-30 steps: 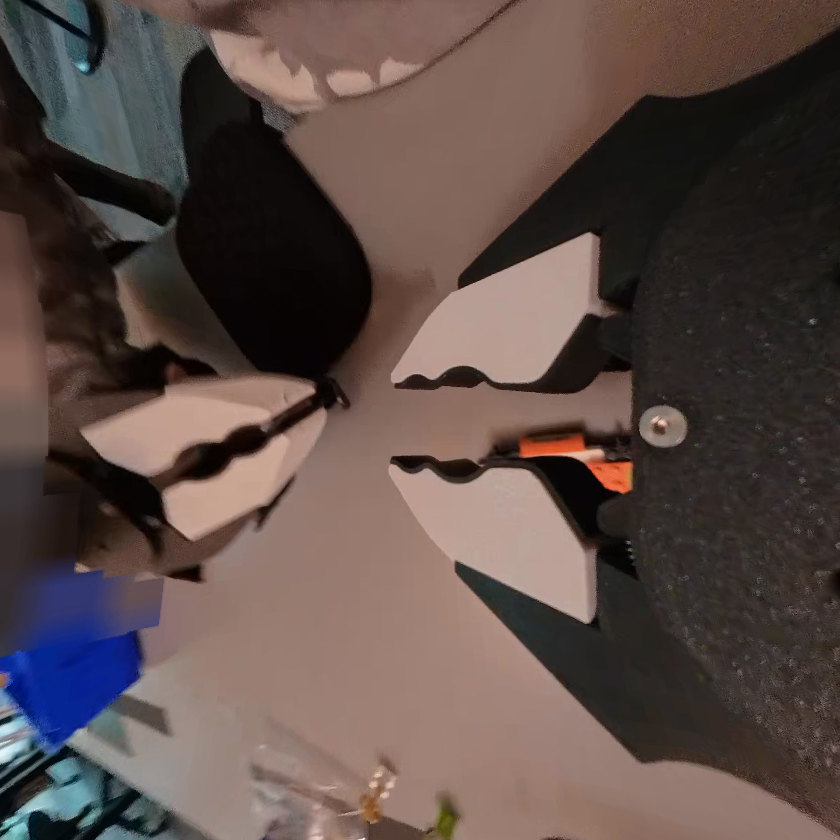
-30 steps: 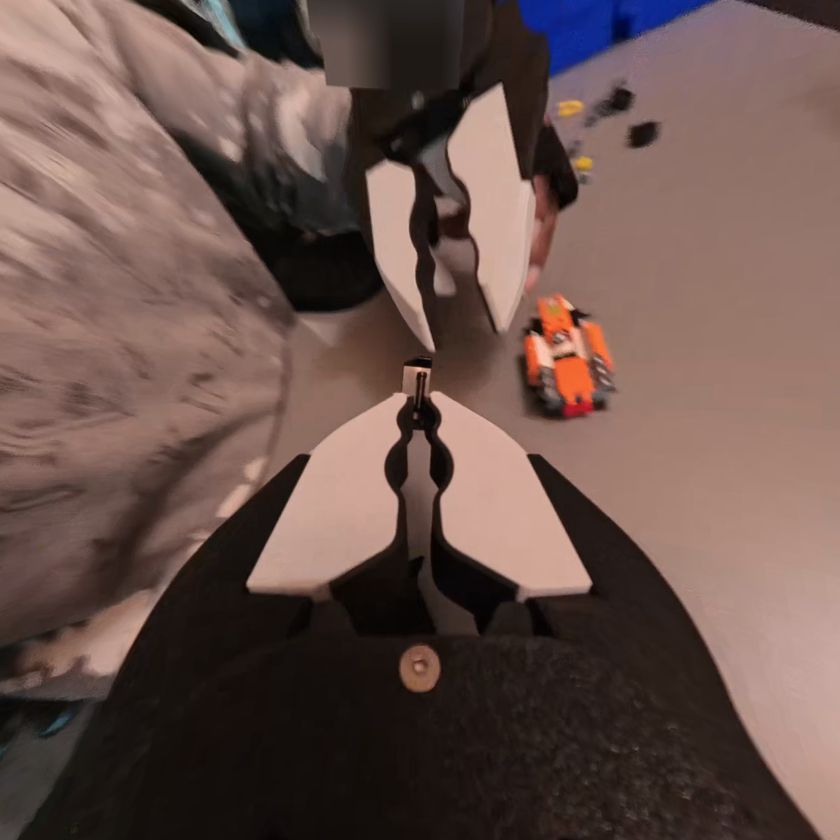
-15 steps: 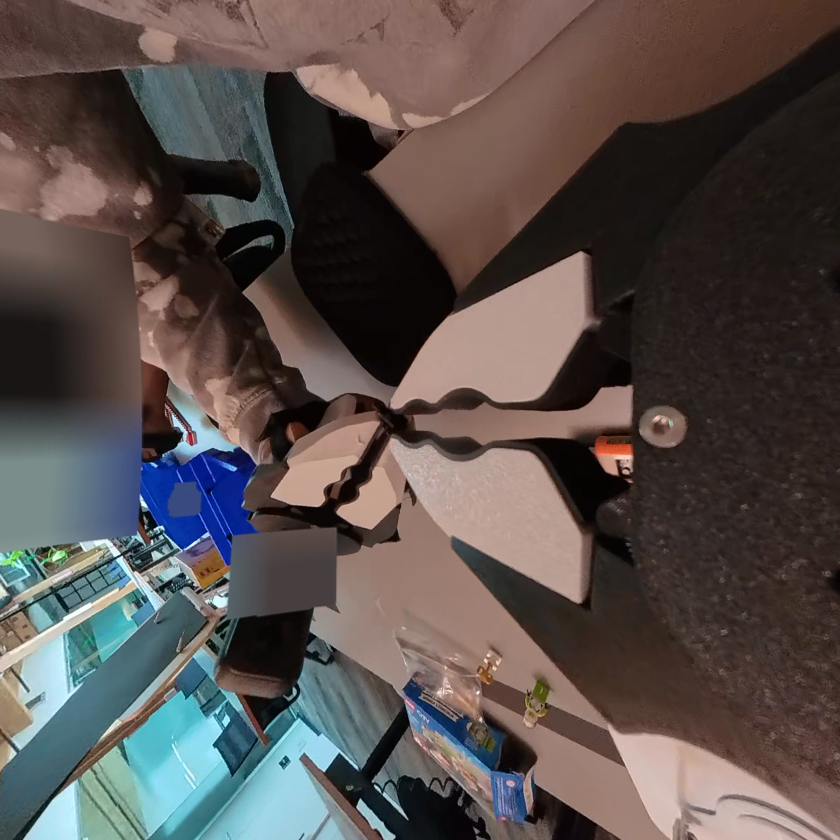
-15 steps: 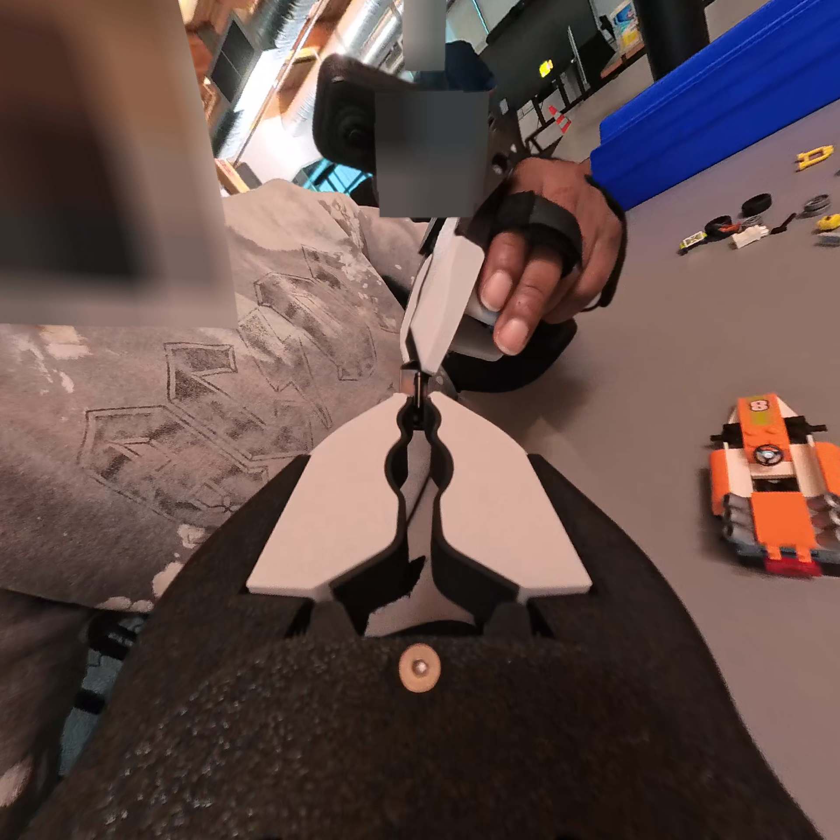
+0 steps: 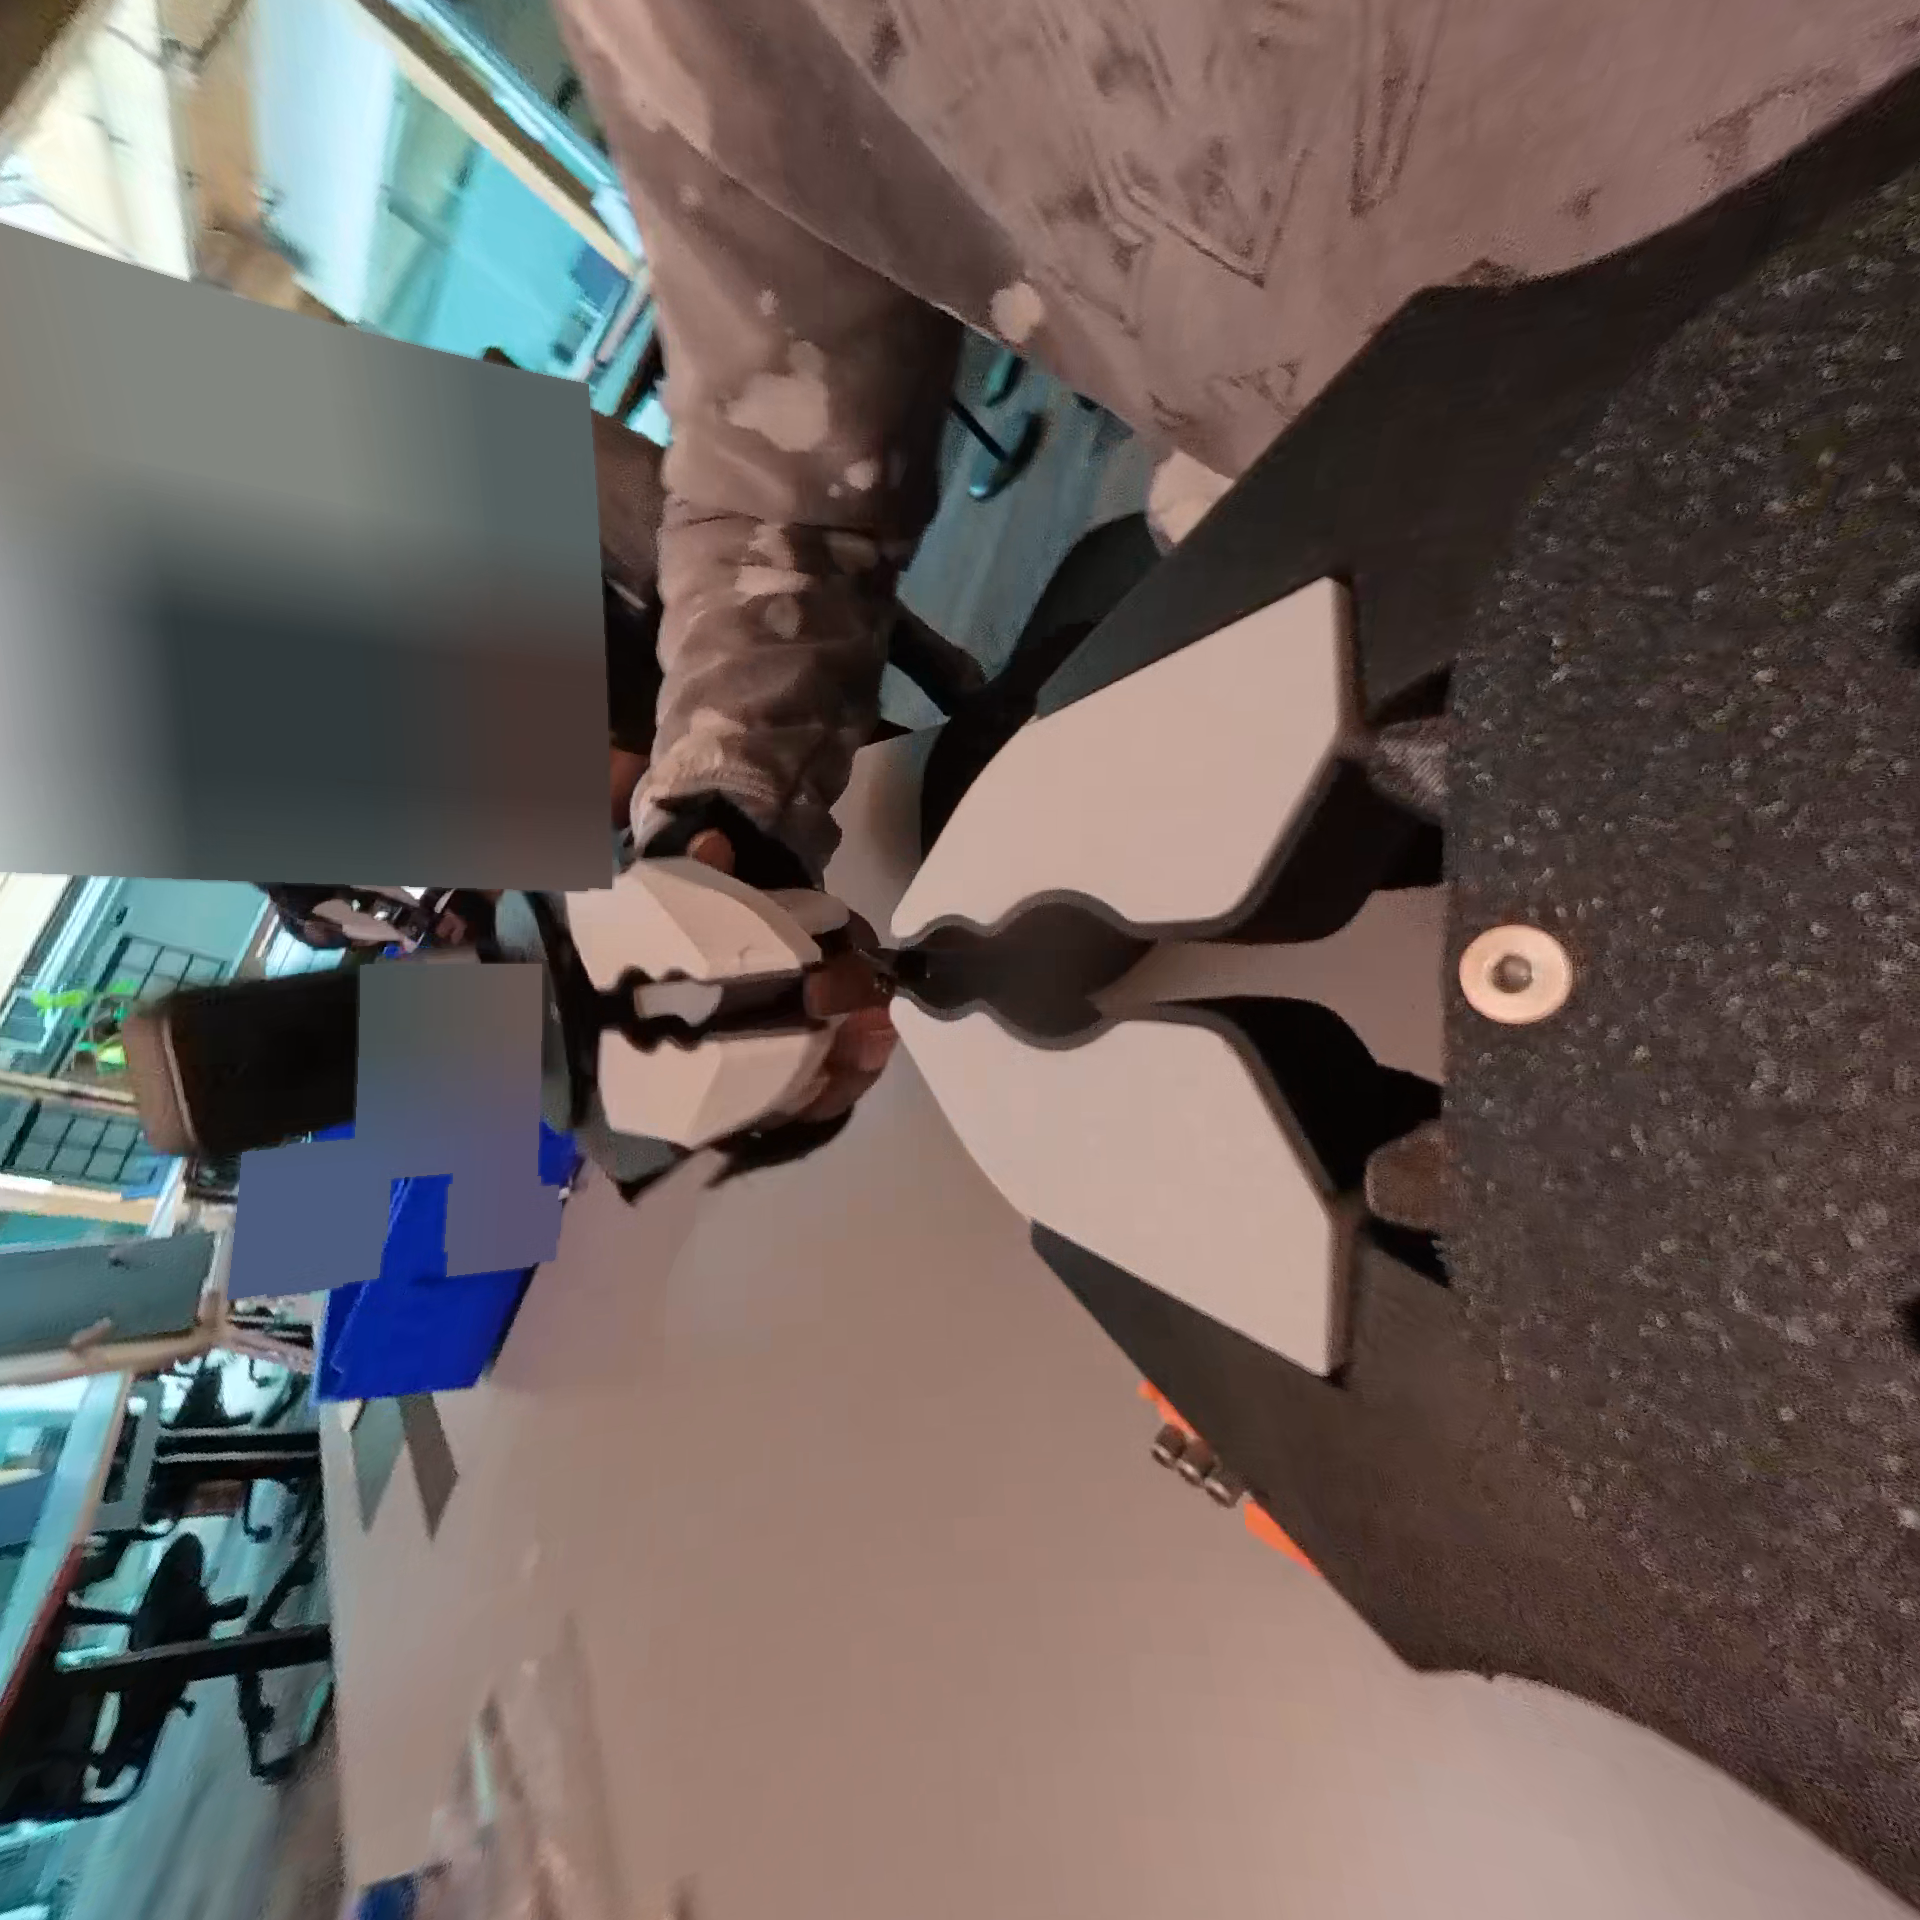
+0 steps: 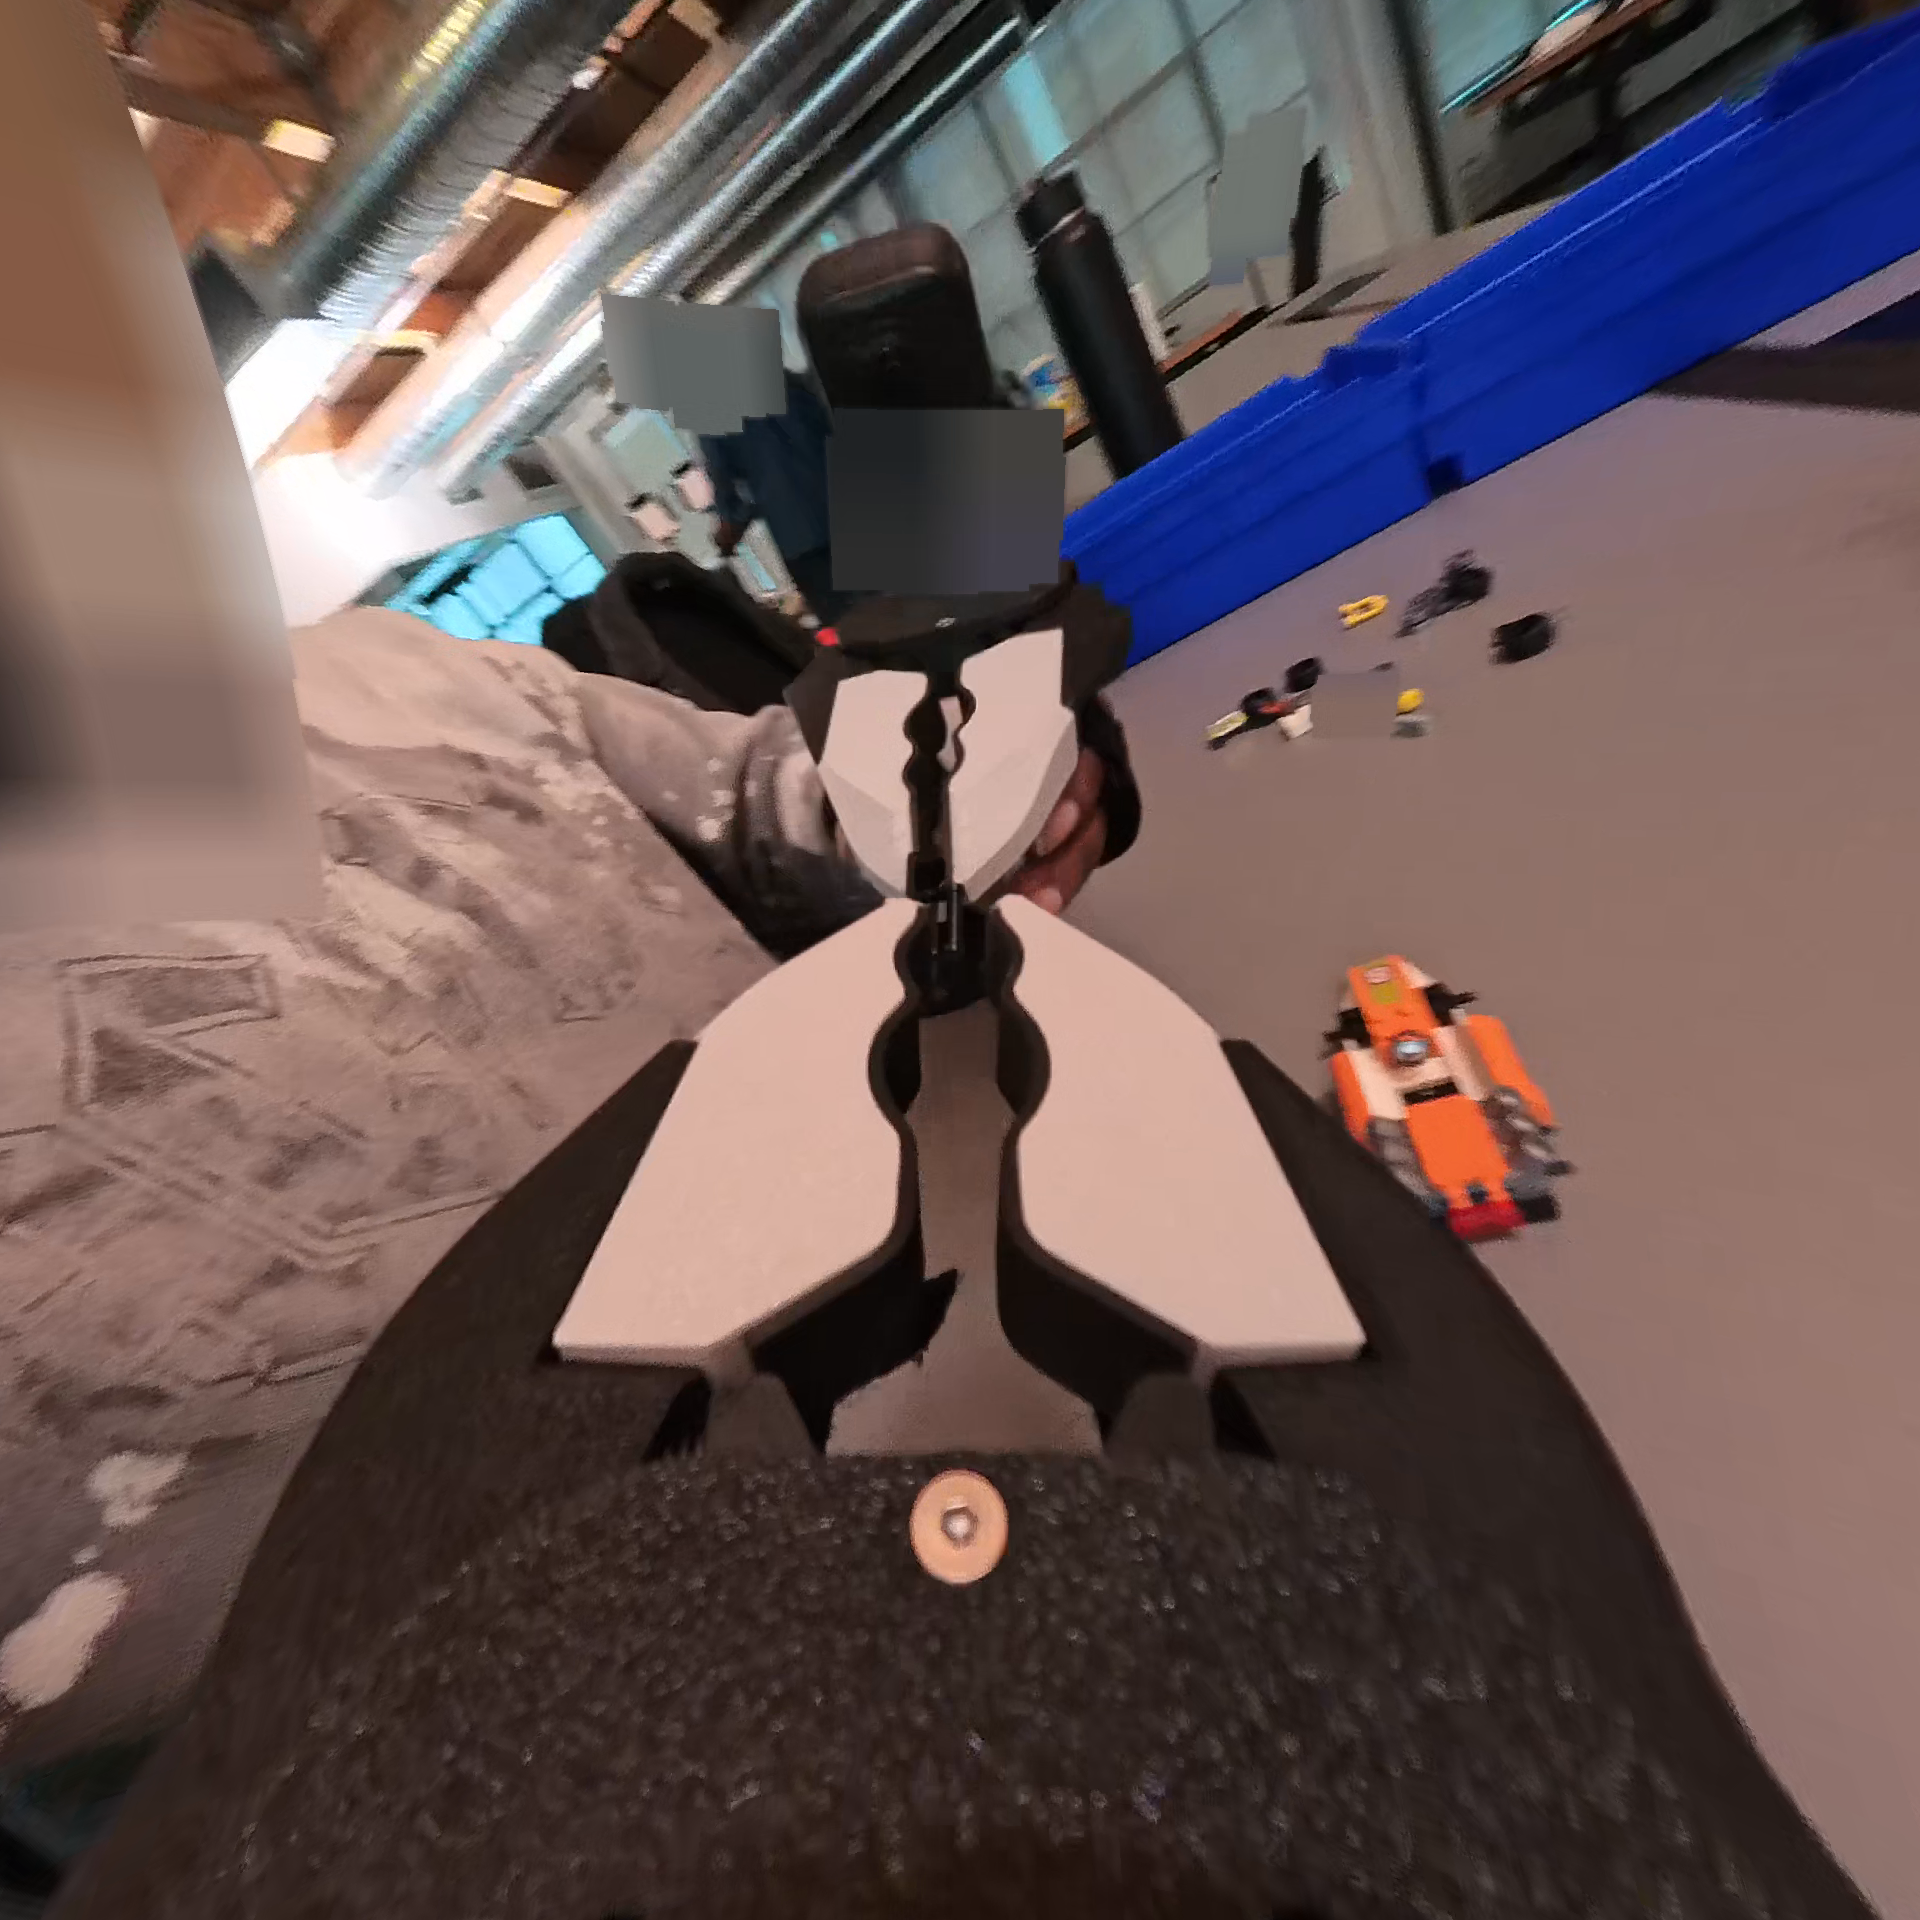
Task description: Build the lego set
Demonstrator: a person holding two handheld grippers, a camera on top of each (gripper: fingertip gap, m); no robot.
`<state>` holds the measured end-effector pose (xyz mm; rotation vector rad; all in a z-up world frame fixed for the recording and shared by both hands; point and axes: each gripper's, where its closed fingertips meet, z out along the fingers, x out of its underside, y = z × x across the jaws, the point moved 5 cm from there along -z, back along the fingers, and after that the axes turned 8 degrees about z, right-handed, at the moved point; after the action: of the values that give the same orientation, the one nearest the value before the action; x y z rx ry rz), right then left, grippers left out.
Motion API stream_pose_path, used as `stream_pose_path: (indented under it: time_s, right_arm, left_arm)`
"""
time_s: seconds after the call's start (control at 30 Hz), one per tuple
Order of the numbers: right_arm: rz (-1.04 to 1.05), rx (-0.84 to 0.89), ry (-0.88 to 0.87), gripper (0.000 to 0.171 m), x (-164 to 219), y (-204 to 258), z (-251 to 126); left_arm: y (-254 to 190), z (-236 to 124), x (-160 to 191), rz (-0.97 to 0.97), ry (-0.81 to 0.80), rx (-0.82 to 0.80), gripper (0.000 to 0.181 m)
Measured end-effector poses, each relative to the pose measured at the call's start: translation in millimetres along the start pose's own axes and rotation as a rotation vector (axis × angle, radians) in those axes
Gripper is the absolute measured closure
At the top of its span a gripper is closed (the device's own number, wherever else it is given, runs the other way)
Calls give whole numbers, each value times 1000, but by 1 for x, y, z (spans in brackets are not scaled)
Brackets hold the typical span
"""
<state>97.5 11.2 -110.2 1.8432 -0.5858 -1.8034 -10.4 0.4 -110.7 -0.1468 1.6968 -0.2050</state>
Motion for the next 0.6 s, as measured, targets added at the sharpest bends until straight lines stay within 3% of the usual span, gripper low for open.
stream_pose_path:
  time_s: [0.13, 0.27, 0.43, 0.6]
  right_arm:
    - [-126, 343, 26, 153, 0, -5, -7]
    - [-92, 656, -129, 143, 4, -3, -4]
    - [-23, 621, -466, 121, 4, 15, 18]
    - [-81, 581, -596, 128, -6, 28, 29]
  left_arm:
    - [14, -1, 2, -70, -42, -79, 177]
    - [25, -4, -2, 107, -109, -305, 177]
    - [8, 1, -12, 504, -113, -480, 177]
    - [-8, 2, -16, 687, -122, -561, 177]
